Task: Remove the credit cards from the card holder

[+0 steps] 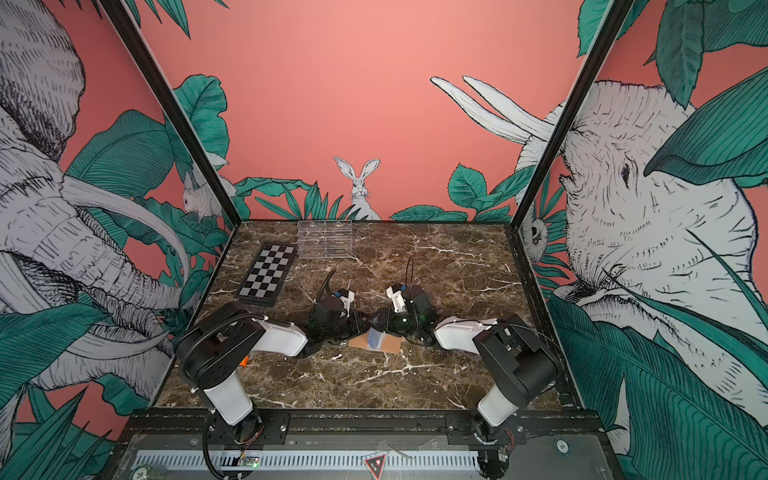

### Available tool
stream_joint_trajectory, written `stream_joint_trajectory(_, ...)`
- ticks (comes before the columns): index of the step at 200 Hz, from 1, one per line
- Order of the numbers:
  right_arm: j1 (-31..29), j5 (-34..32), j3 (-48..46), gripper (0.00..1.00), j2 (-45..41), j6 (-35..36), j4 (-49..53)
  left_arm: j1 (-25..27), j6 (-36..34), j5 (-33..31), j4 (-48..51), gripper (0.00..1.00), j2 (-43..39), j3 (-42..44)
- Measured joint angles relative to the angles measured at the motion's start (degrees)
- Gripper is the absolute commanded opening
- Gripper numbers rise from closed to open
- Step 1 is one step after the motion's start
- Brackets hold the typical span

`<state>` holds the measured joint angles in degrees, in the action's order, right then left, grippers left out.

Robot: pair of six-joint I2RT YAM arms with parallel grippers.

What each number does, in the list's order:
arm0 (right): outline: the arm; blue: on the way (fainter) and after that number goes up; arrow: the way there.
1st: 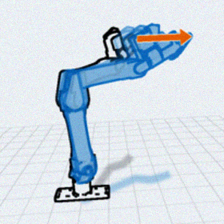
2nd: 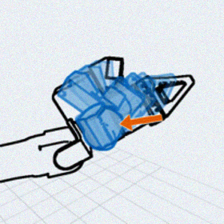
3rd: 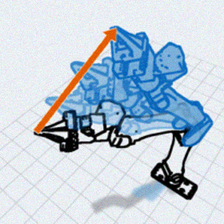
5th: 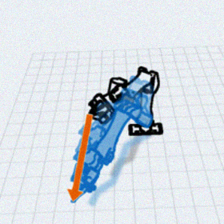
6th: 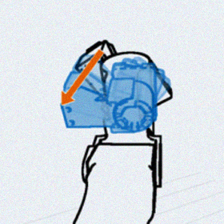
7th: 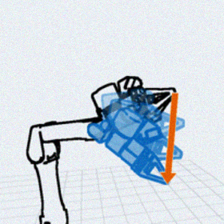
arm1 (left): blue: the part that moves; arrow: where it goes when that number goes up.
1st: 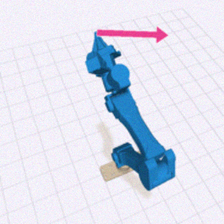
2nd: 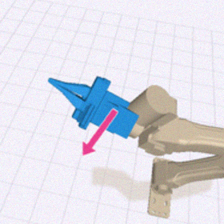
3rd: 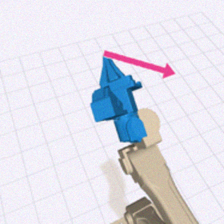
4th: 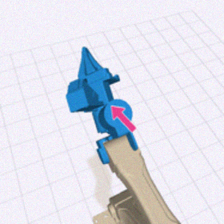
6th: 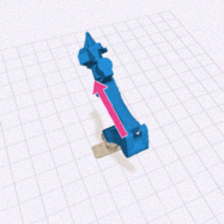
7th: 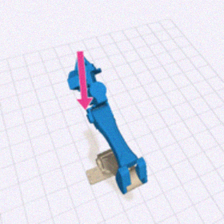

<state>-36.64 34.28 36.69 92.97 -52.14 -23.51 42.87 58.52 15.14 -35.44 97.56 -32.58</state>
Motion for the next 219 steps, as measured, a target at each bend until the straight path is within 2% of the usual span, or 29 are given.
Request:
stream_joint_trajectory(28,-0.9,-0.3,1.2,0.53,0.3,0.1,-0.5,-2.5,-0.7,-0.6,8.4,0.68,-7.8,2.1)
stream_joint_trajectory(41,-1.0,-1.0,2.0,0.54,-0.1,0.9,0.7,-4.0,-1.2,-1.4,12.3,0.71,-12.2,2.1)
stream_joint_trajectory(79,-1.2,-1.9,1.9,0.53,0.7,2.0,4.6,-7.0,-1.5,-3.0,16.3,0.72,-21.8,0.9)
stream_joint_trajectory(113,-1.9,-1.9,1.9,0.53,3.5,1.9,4.1,-7.0,-1.6,-3.2,18.5,0.72,-24.9,1.4)
stream_joint_trajectory(150,-4.4,-1.9,3.2,0.54,3.6,1.7,4.2,-7.4,-0.9,-3.5,20.4,0.73,-28.4,6.5)
stream_joint_trajectory(189,-8.5,-2.0,9.6,0.55,4.4,1.8,5.7,-8.4,-0.9,-4.7,25.4,0.76,-36.1,8.2)
stream_joint_trajectory(219,-11.6,-2.2,17.3,0.55,9.6,2.3,6.9,-9.9,-0.9,-6.0,28.3,0.78,-43.3,9.5)
